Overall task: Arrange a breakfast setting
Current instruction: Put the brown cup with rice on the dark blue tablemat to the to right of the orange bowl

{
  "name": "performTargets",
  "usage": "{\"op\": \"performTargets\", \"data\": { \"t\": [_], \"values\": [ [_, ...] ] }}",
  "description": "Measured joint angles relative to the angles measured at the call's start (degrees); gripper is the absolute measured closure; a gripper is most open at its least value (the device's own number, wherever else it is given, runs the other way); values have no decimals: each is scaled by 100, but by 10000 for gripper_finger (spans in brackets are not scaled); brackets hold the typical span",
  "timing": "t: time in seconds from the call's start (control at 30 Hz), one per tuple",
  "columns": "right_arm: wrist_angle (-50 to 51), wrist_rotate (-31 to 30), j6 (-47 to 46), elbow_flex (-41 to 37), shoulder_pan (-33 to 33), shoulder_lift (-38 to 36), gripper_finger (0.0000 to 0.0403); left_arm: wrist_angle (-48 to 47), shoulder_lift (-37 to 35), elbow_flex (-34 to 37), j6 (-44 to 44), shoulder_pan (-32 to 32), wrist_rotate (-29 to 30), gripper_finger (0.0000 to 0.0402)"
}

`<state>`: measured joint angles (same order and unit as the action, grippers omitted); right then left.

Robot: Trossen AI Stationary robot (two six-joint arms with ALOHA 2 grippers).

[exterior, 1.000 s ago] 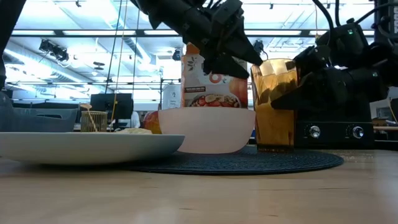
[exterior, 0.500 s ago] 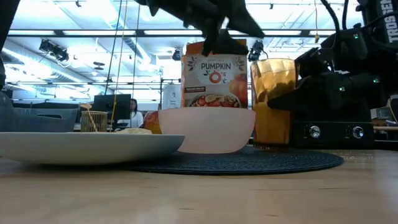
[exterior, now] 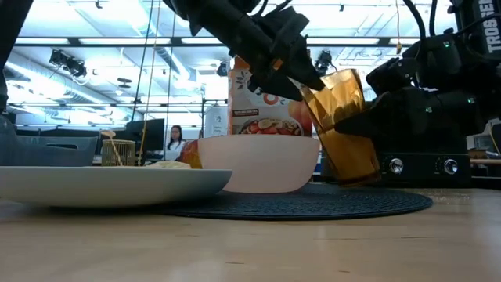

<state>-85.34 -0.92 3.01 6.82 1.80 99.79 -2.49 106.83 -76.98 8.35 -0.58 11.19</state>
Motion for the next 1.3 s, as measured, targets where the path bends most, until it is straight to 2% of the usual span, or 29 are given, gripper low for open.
{"op": "performTargets", "data": {
  "t": [0.27,0.47,0.77,0.9,1.03,1.3],
  "values": [
    [11,14,-105,-42,-26,35,15,254,2,-24,1,2,-8,89],
    [19,-37,-125,111,-26,40,31,252,4,-381,-57,0,-194,89],
    [58,-198,-92,297,-11,40,11,172,69,-478,-6,1,-202,89],
    [-77,-249,-72,298,47,313,24,182,79,-476,-3,20,-202,89],
    [-485,-162,-180,357,59,785,15,169,79,-476,1,20,-202,89],
    [-377,-93,-243,338,59,785,19,117,79,-476,20,47,-202,89]
  ]
}}
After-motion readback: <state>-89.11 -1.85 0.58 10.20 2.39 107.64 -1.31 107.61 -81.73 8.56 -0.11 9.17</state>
